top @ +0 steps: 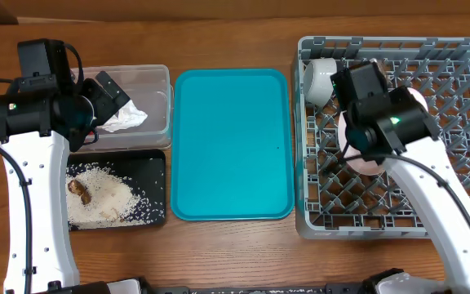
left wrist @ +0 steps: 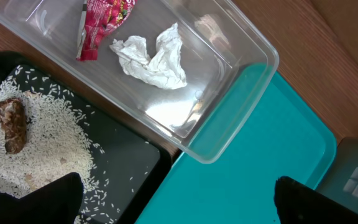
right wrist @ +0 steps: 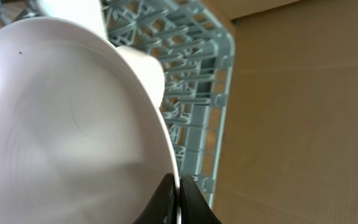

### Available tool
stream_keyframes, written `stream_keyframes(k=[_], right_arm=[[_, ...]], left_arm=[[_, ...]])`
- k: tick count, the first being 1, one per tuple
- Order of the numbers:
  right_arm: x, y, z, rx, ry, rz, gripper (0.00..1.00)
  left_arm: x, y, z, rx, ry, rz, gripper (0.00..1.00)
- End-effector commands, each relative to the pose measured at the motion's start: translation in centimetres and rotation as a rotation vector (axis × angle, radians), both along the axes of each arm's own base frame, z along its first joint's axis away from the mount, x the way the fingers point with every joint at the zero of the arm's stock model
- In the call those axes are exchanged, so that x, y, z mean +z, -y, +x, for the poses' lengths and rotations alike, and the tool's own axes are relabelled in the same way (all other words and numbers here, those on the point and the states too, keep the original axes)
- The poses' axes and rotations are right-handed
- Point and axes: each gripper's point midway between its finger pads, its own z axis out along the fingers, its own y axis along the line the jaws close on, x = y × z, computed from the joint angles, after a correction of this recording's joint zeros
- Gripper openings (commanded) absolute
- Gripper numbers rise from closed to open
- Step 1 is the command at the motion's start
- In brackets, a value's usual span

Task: Sort waste into correct bins and load items into the dishwasher
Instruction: 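Lower the white plate upright into the rack and open the gripper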

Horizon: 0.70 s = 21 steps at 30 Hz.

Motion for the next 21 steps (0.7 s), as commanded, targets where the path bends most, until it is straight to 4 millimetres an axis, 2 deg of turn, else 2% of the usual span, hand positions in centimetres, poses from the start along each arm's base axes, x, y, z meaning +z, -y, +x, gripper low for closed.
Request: stream_keyframes(k=[1, 3, 7, 16, 19, 21], right_arm=[[-1.9, -0.7, 0.6, 0.011, -0.048, 0.04, 0.04], [-3.1, -1.2, 0.9, 0.021, -0.086, 0.058, 0.04], [-4.3, -1.5, 1.2, 0.023, -0.121, 0.055, 0.04], [-4.9, -2.3, 1.7, 0.04, -0.12, 0.103, 0.05], [-4.9, -2.3, 1.7, 0.041, -0.12, 0.105, 0.1], [-4.9, -2.3, 1.7, 0.041, -0.12, 0.105, 0.2]], left_arm=[[-0.1, -0.1, 0.2, -0.016, -0.002, 0.006, 1.0], [-0.1, -0.1, 0.2, -0.017, -0.002, 0.006, 1.0], [-0.1, -0.1, 0.2, -0.017, -0.002, 0.006, 1.0], [-0.1, -0.1, 0.2, -0.016, -0.002, 0.006, 1.0], [-0.1, -0.1, 0.2, -0.016, -0.002, 0.006, 1.0], [-0.1, -0.1, 0.2, -0.016, -0.002, 0.006, 1.0]])
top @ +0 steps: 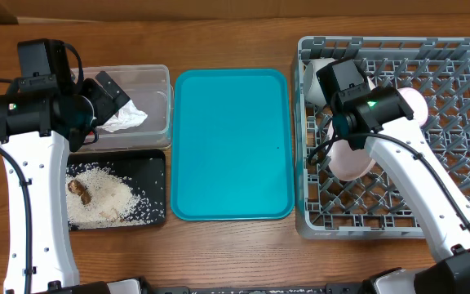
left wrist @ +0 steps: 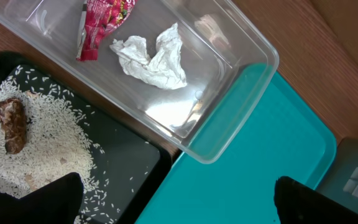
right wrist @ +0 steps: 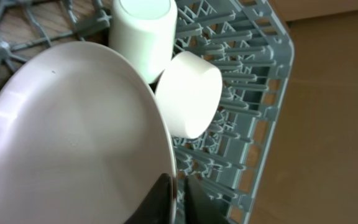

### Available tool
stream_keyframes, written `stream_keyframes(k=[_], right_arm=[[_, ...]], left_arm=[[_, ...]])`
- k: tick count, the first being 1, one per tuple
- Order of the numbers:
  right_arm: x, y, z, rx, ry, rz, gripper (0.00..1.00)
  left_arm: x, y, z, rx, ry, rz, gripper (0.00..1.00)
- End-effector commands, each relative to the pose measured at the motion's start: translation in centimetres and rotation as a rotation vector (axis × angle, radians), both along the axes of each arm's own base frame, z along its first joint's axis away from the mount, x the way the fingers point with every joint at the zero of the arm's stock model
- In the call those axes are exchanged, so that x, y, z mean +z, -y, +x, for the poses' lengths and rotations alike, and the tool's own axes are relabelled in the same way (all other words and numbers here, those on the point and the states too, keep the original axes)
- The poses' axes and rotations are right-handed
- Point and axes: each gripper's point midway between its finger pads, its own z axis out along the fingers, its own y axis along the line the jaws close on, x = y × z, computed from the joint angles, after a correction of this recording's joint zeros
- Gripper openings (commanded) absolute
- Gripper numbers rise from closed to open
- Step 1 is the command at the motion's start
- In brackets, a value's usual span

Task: Sort waste into correct bins and load items into the dishwasher
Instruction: 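Lower the white plate upright into the rack and open the gripper, then raise the right gripper out of the rack toward the teal tray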

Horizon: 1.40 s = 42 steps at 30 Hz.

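A white plate [right wrist: 73,137] stands on edge over the grey dishwasher rack [top: 455,220], and my right gripper [right wrist: 179,199] is shut on its rim. From overhead the plate [top: 351,162] sits in the rack's left half, below my right wrist. Two white cups [right wrist: 143,34] [right wrist: 188,102] lie in the rack just beyond the plate. My left gripper [left wrist: 179,202] hangs open and holds nothing, above the edge where the black tray [left wrist: 129,155] meets the teal tray [left wrist: 260,155].
The clear bin [left wrist: 253,50] holds a crumpled tissue [left wrist: 151,56] and a red wrapper [left wrist: 101,22]. Rice and a brown food lump [left wrist: 12,124] lie on the black tray. The teal tray [top: 231,147] lies between the bins and the rack.
My right arm has shifted toward the rack's back left with the plate still held, and the plate has turned; the two cups now show beyond it. The left arm has not moved.
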Motion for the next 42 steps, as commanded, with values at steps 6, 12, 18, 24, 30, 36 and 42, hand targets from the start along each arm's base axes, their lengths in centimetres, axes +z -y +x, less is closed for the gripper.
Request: stream_keyframes(k=[6, 12, 18, 24, 30, 36, 42], right_arm=[[-0.2, 0.0, 0.0, -0.004, 0.002, 0.015, 0.61], [0.3, -0.3, 0.9, -0.083, 0.107, 0.082, 0.75], [1.2, -0.9, 2.4, -0.155, 0.238, 0.17, 0.78], [1.8, -6.7, 4.1, -0.042, 0.227, 0.509, 1.0], [4.2, -16.1, 4.5, 0.226, 0.15, 0.976, 1.0], [6.7, -19.0, 5.2, 0.356, 0.193, 1.111, 1.0], [6.7, -19.0, 5.2, 0.357, 0.193, 1.111, 1.0]], left_arm=[[-0.1, -0.1, 0.2, -0.016, -0.002, 0.006, 1.0], [-0.1, -0.1, 0.2, -0.016, -0.002, 0.006, 1.0], [-0.1, -0.1, 0.2, -0.016, -0.002, 0.006, 1.0], [-0.1, -0.1, 0.2, -0.016, -0.002, 0.005, 1.0], [-0.1, -0.1, 0.2, -0.016, -0.002, 0.005, 1.0], [-0.1, -0.1, 0.2, -0.016, -0.003, 0.005, 1.0], [-0.1, -0.1, 0.2, -0.016, -0.002, 0.005, 1.0]])
